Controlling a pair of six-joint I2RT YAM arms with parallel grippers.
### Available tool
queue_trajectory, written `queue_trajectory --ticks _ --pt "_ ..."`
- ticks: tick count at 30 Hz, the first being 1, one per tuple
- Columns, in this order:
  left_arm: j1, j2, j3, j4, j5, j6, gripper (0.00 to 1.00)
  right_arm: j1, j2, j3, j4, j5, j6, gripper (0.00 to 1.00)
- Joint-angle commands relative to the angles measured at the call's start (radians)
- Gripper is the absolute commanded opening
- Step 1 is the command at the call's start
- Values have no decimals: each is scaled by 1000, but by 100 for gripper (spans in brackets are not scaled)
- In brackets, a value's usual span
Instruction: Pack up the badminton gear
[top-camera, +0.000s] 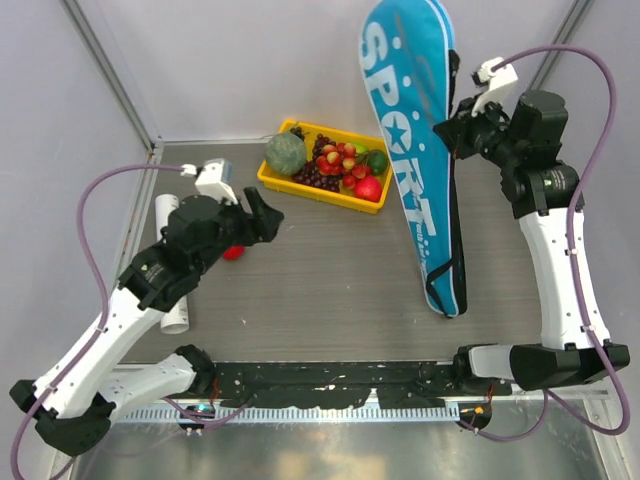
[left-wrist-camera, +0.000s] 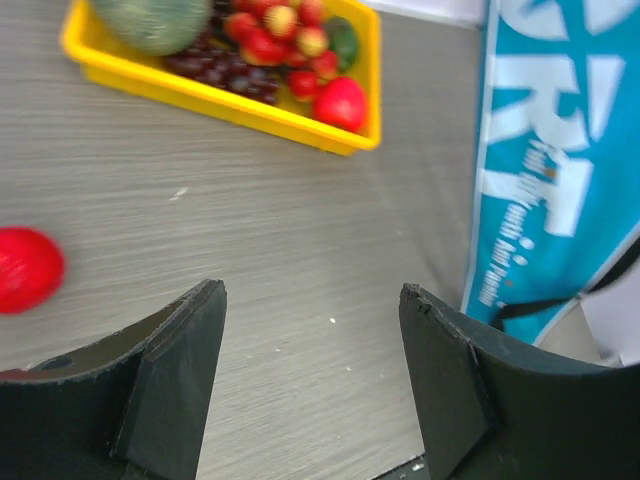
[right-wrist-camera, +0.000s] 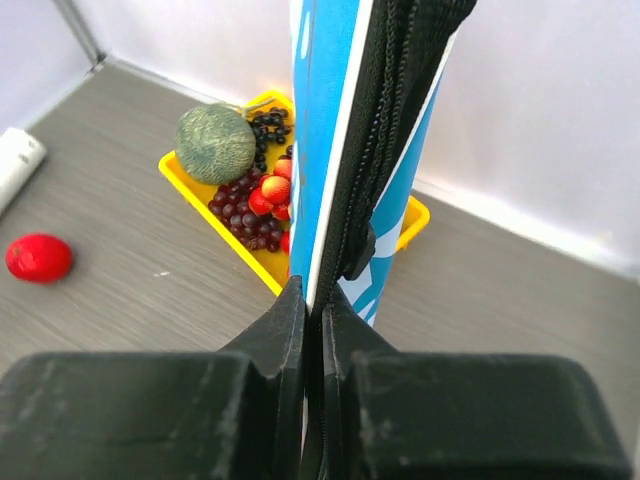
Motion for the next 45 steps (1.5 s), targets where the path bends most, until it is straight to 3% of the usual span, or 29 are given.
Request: queue_trajectory --ticks 1,6,11,20,25,29,36,40,45 --pt "152 -39 84 -187 -18 -79 75 93 0 93 -9 -27 -252 5" --pt "327 -21 250 -363 37 -220 78 279 -63 -11 -11 53 -440 5" --pt "439 1 399 -451 132 -321 82 435 -149 -242 120 149 -474 5" --pt "478 -39 289 -368 347 -504 84 725 -198 -532 356 450 -631 6" --pt "478 -21 204 -336 278 -500 85 765 -114 -517 402 484 -688 5" --pt "481 10 226 -350 157 -455 86 768 -50 -461 427 498 -803 5" --pt "506 65 286 -357 111 -432 86 771 75 -298 361 478 -897 5" --pt "510 65 279 -364 119 -466 87 843 55 -422 417 542 -896 5" --pt "509 7 142 -443 126 -584 87 958 33 -647 508 588 -796 5"
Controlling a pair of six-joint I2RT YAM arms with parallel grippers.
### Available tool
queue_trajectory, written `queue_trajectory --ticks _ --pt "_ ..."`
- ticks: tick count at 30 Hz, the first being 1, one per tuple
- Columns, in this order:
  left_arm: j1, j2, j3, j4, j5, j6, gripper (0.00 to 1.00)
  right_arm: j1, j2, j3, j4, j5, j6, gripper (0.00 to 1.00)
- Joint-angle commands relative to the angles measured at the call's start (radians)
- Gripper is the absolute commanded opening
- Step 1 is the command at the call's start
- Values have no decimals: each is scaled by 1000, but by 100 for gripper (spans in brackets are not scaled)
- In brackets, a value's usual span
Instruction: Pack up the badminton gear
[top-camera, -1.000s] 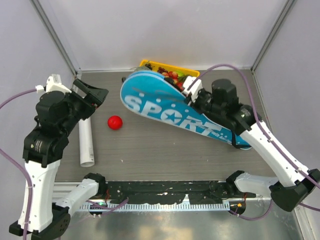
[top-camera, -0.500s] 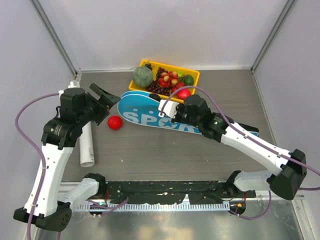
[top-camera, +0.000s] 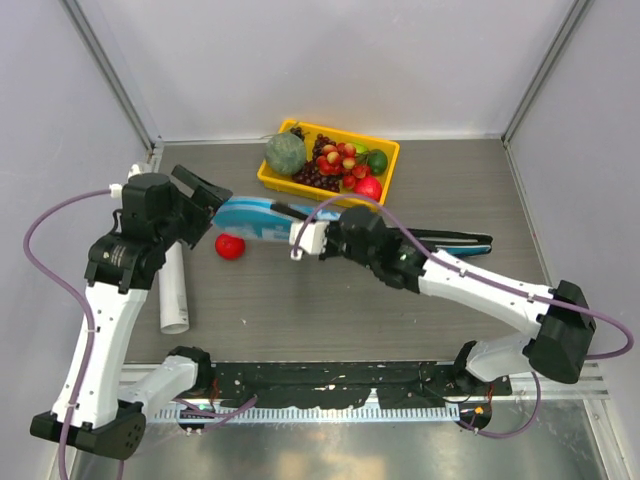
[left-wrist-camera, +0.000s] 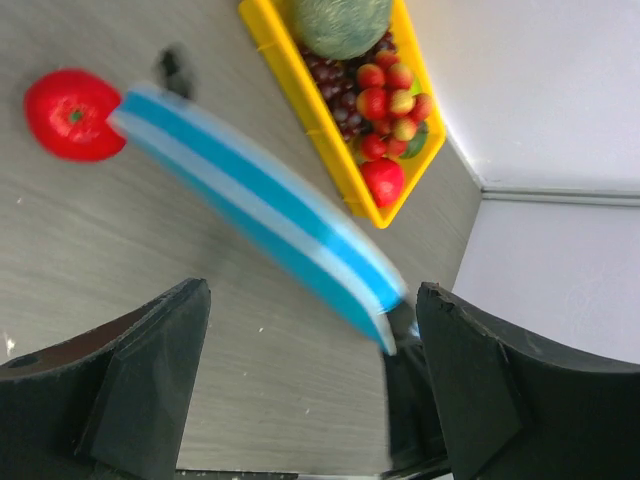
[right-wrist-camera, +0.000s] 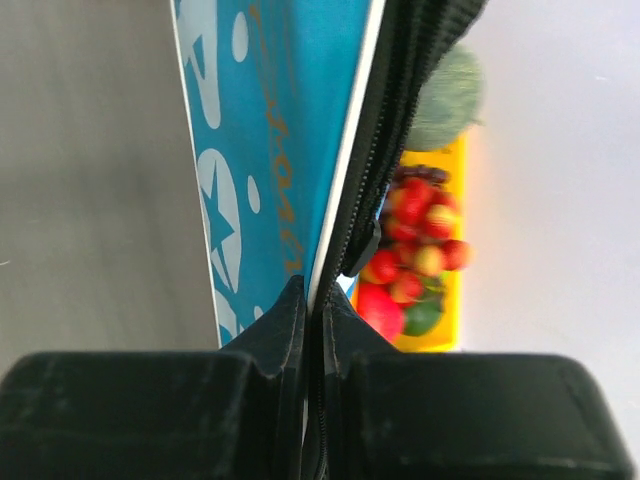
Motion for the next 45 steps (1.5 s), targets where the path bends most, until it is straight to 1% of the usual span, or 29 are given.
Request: queue_trajectory --ticks 1,4,6,10,13,17,18,20,24,27,32,34,36,39,40,41,42,43,44,45 --pt "4 -76 -133 -63 2 -102 87 113 -29 -147 136 72 81 5" --pt "4 -175 -283 8 41 -143 87 167 -3 -210 156 100 163 5" --pt "4 -231 -348 2 41 -160 87 195 14 -226 155 140 223 5" --pt "4 -294 -379 -93 24 -168 87 235 -6 -279 155 175 284 5" --pt "2 -330 -420 -83 42 -165 87 239 -34 -303 164 172 316 5" --pt "2 -336 -491 -47 87 -171 87 239 -55 -303 153 165 336 5" --pt "2 -336 -502 -46 125 -171 87 239 -61 -306 155 159 341 5" --pt "1 -330 -522 -44 153 -173 87 239 -67 -303 152 157 349 5" --pt "-7 -343 -574 -30 145 -177 86 239 -70 -306 148 148 364 5" --pt "-13 -336 -620 25 114 -187 85 239 -73 -309 156 131 370 5" --pt "-21 -298 -676 120 143 -199 77 239 -80 -325 158 102 385 5" --pt "-30 -288 -689 144 144 -200 69 239 -90 -334 161 90 396 9" --pt "-31 -288 -696 148 134 -205 58 239 -110 -346 161 82 404 13" --pt "-33 -296 -709 169 124 -211 45 239 -138 -346 138 68 422 20" --pt "-33 -298 -712 178 124 -213 40 239 -146 -346 127 70 427 26" --pt "-33 -299 -716 189 124 -214 32 239 -150 -345 122 67 439 31" --pt "-34 -299 -718 195 124 -217 24 239 -161 -342 110 51 447 44" --pt "-34 -298 -723 203 124 -219 11 239 -166 -334 80 42 468 50" --pt "-34 -296 -726 210 130 -219 3 239 -175 -320 63 9 476 60" --pt "-36 -294 -727 212 134 -220 0 239 -181 -308 22 -15 500 64"
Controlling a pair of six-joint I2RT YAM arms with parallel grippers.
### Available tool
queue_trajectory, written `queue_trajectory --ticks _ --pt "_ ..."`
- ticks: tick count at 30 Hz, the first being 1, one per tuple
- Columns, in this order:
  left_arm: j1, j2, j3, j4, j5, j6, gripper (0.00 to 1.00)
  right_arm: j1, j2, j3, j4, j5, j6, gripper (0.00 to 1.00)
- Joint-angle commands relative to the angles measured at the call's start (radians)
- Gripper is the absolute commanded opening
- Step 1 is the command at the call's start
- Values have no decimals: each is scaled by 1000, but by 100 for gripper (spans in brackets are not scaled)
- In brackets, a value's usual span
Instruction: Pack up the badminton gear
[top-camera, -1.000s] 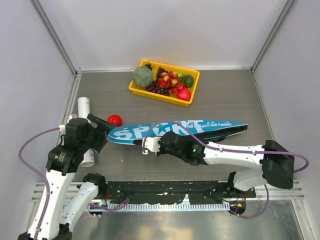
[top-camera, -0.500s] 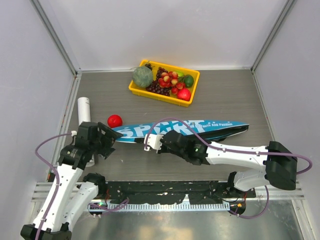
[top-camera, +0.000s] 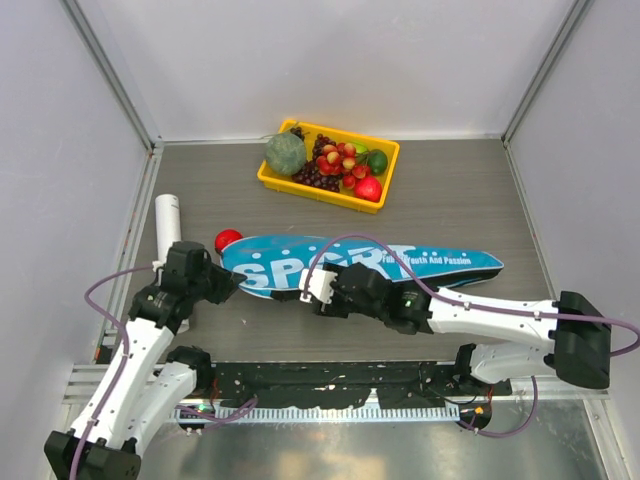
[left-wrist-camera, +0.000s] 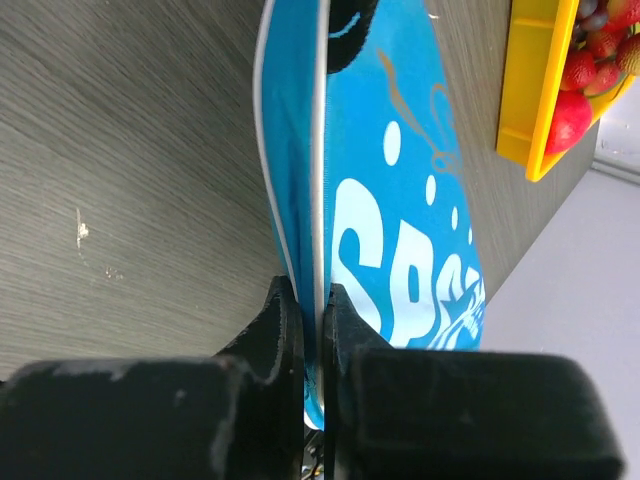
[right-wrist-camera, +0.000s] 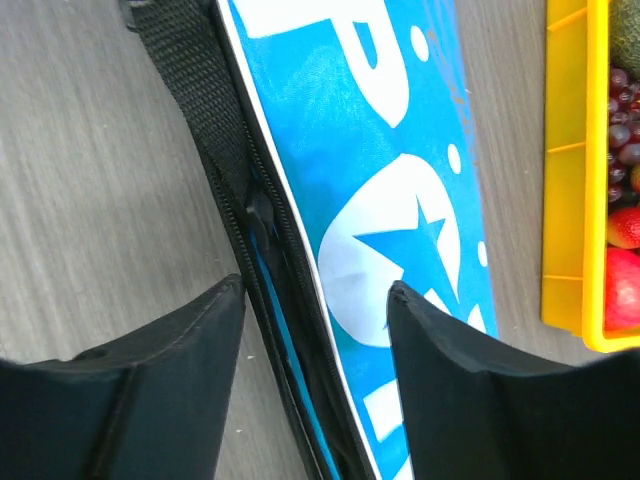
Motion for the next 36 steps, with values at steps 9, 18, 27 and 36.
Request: queue_trajectory --ticks 9,18,27,36 --pt "-14 -17 -17 85 -3 2 0 -1 -75 82 -15 -338 252 82" --pt "-33 -9 -23 107 -17 -8 0 -19 102 146 8 -427 239 85" --pt "-56 12 -33 133 -36 -27 0 -19 41 178 -31 -609 352 24" --pt "-68 2 -51 134 -71 -45 0 -20 -53 53 160 -694 609 19"
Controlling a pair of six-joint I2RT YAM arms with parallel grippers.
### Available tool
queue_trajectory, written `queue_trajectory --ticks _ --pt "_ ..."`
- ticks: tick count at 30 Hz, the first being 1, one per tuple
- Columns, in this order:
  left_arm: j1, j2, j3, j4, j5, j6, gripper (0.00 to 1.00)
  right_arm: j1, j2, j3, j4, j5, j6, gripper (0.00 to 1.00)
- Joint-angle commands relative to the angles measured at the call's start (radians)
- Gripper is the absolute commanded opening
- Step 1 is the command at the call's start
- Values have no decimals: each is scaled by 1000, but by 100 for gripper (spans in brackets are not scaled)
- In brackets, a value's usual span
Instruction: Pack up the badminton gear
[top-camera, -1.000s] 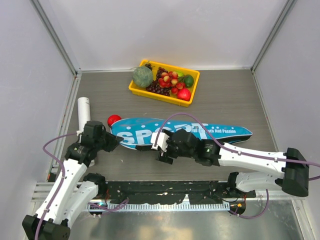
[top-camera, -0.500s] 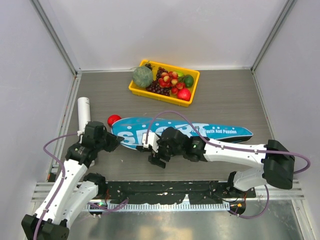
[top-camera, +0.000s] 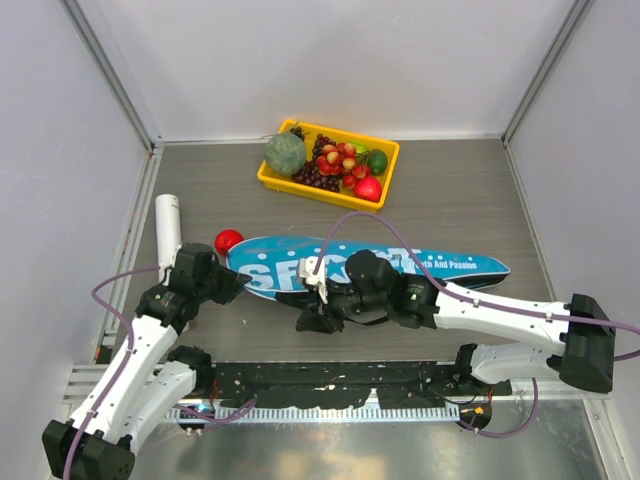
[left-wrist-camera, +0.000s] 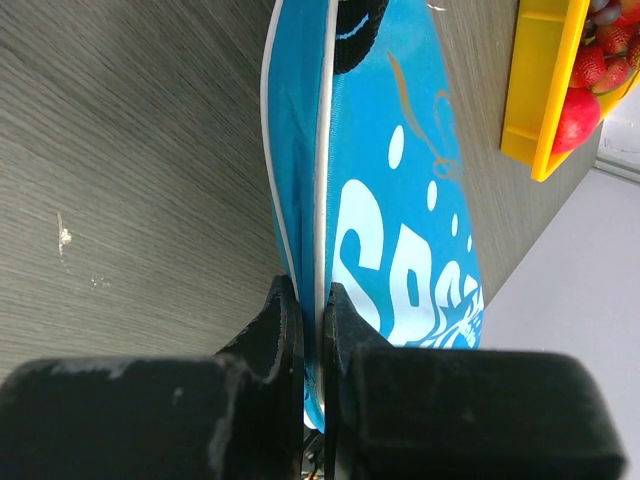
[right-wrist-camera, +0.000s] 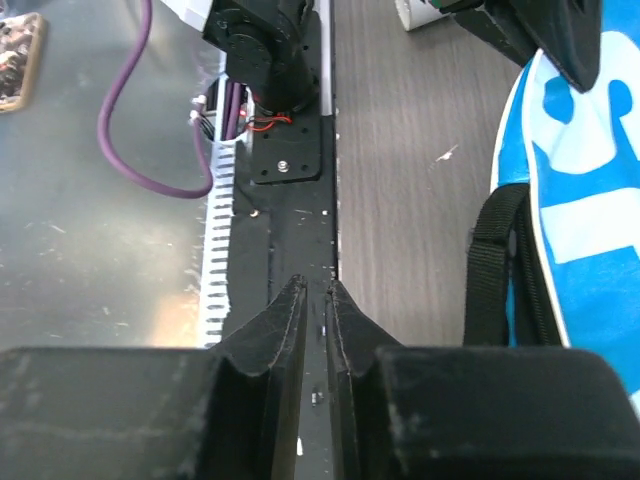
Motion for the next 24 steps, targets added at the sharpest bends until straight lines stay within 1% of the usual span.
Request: queue_trajectory --ticks 1,2,4,5,6,8,9,10,12,13,14,17,19,20,21,22,24 --pt "-10 -20 -8 57 -31 4 0 4 -42 -54 151 62 182 25" --pt "-12 -23 -7 59 -34 4 0 4 -47 -56 148 123 196 29" --pt "-15 -26 -8 54 -34 3 0 4 -53 -56 137 345 202 41" --pt "-18 -28 -7 55 -37 -1 0 4 -48 -66 142 387 193 50" --pt "-19 -26 -7 57 -40 -4 0 4 -47 -70 151 420 184 58" --pt "-23 -23 -4 59 -42 -2 0 4 -22 -74 163 394 160 65" --pt "-24 -22 -1 59 -45 -2 0 4 4 -68 169 373 147 66" --pt "-24 -19 -1 59 -43 -2 0 3 22 -62 171 331 142 66" --pt "-27 -19 1 60 -46 -7 0 13 74 -44 165 301 133 65" --pt "-29 -16 1 62 -48 -10 0 21 108 -28 160 297 128 64" --pt "-32 -17 2 63 -51 -11 0 36 137 -21 151 290 128 60" --pt "-33 -16 1 66 -58 -14 0 66 165 -5 171 259 156 56" --pt "-36 -16 1 66 -58 -17 0 86 176 1 189 259 171 49" --pt "-36 -14 -1 65 -60 -17 0 99 176 7 189 256 174 44" --pt "-38 -14 1 66 -62 -17 0 106 173 15 189 254 179 40" --pt "-38 -14 -2 66 -65 -17 0 118 165 18 197 253 180 34" --pt "-41 -16 -4 66 -69 -22 0 130 157 16 233 245 202 30"
